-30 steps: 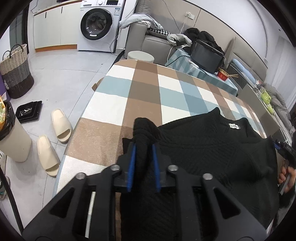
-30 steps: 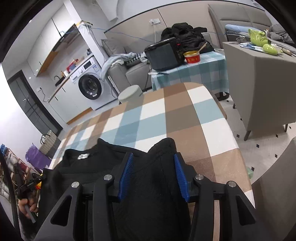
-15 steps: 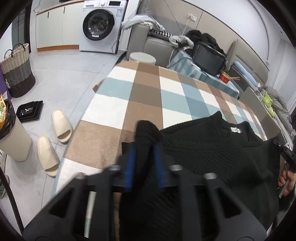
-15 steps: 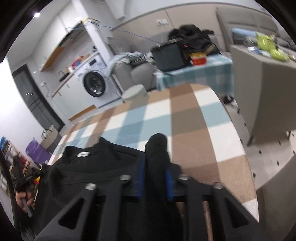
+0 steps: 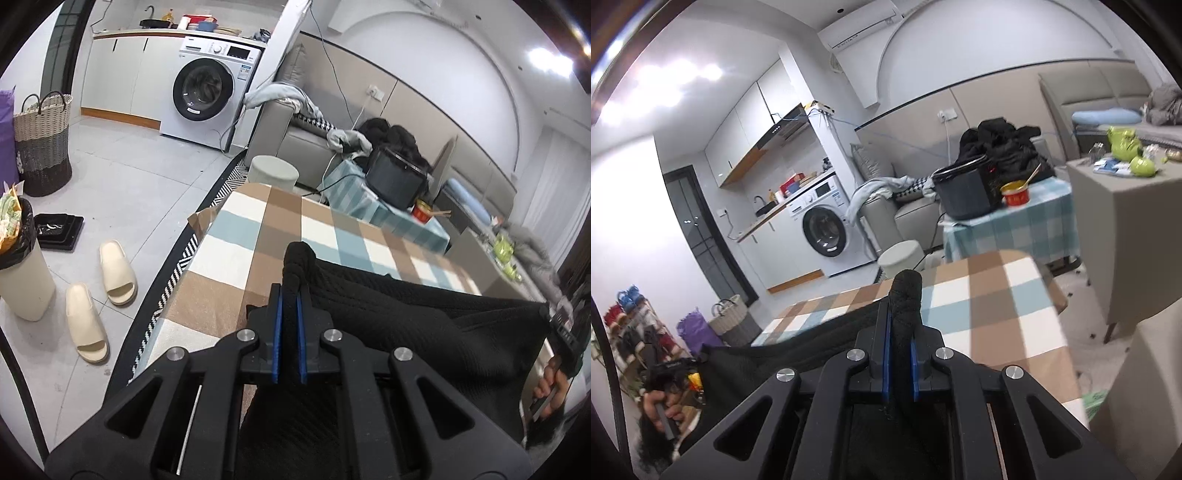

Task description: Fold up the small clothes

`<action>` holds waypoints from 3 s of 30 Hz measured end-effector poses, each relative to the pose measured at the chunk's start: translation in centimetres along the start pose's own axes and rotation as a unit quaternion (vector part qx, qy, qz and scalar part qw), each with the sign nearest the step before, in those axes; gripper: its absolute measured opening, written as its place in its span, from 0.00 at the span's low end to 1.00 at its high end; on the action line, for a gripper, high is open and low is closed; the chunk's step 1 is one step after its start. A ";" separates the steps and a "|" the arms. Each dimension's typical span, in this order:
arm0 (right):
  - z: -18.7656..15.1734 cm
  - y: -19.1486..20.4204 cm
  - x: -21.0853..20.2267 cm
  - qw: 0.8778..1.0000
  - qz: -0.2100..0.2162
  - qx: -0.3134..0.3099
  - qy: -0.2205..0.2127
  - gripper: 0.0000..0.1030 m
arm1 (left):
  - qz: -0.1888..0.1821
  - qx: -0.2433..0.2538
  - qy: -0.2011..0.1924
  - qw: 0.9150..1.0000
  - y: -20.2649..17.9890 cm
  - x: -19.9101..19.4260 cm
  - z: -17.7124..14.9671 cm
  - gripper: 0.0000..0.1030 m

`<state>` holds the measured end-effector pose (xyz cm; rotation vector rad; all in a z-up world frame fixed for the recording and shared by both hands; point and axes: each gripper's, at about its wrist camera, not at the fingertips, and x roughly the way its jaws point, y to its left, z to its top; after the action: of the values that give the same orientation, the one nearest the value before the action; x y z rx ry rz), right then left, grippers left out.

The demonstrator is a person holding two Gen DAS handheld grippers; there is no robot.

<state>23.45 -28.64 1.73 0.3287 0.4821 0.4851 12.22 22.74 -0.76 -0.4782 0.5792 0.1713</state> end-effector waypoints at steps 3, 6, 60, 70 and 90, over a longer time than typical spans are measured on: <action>0.2 -0.1 -0.4 1.000 -0.010 0.001 -0.008 0.08 | -0.001 -0.006 -0.003 1.000 0.4 -0.7 0.2 0.04; 0.3 -0.4 0.0 1.000 -0.015 0.006 -0.011 0.08 | 0.000 -0.008 -0.001 1.000 0.5 -0.3 0.4 0.04; -13.7 -1.1 -9.8 0.956 -0.017 0.142 0.255 0.60 | 0.086 0.030 0.125 0.988 -4.3 -11.1 -15.1 0.78; -12.7 -0.9 -11.0 0.961 0.007 0.156 0.227 0.55 | 0.093 0.027 0.132 0.986 -4.9 -9.5 -13.4 0.82; -12.9 0.5 -8.7 0.955 0.014 0.101 0.277 0.47 | 0.110 0.033 0.116 0.987 -4.3 -7.9 -11.7 0.82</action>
<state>9.90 -30.31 -5.76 0.3963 1.0792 0.5572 1.21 13.19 -3.23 -0.3725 0.8646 0.3078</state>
